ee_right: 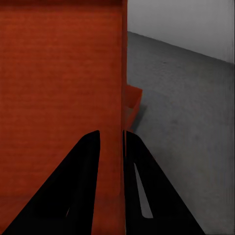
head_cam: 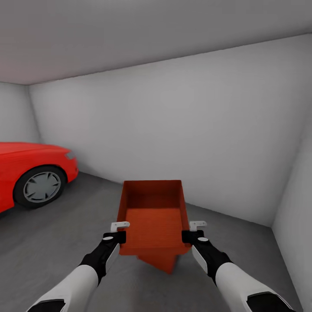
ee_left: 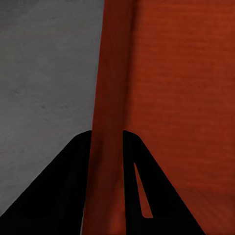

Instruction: Move the two storage containers from the living room to the garage. In the garage, place one container on the floor and stack the other container on top of it (either order is fine).

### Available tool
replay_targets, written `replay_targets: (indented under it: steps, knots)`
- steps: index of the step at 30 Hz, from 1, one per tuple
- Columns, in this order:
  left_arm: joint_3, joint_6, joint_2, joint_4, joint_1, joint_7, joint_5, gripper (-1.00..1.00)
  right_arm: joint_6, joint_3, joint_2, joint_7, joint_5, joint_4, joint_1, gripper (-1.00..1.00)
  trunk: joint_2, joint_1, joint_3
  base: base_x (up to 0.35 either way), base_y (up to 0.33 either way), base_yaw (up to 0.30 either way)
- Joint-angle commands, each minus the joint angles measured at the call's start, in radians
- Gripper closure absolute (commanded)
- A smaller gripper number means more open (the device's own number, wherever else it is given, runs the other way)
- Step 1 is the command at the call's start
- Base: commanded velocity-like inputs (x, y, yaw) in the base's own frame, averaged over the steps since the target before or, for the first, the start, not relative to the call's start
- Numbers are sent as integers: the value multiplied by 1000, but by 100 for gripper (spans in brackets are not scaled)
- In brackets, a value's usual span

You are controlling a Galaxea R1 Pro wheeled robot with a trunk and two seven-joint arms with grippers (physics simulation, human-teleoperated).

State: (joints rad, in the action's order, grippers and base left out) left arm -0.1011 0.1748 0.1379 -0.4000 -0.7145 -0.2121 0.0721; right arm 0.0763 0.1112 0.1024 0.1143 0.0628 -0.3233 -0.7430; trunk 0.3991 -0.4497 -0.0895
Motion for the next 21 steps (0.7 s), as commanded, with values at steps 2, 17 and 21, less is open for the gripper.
replay_targets:
  steps: [2, 17, 21]
  knots:
    - [-29, 8, 2, -51, 0, -67, -34, 100, 5, 2, 0, -10, 26, 0, 1, 100, 1, 0, 1, 0, 0, -185]
    - [-31, 9, 2, -49, 0, -67, -34, 100, 3, 2, -1, -10, 25, 0, 0, 100, 1, 0, 1, 208, 86, -14]
    - [-31, 9, 2, -49, 0, -67, -34, 100, 3, 2, -1, -10, 25, -1, 0, 100, 1, 0, 1, 304, 146, 0]
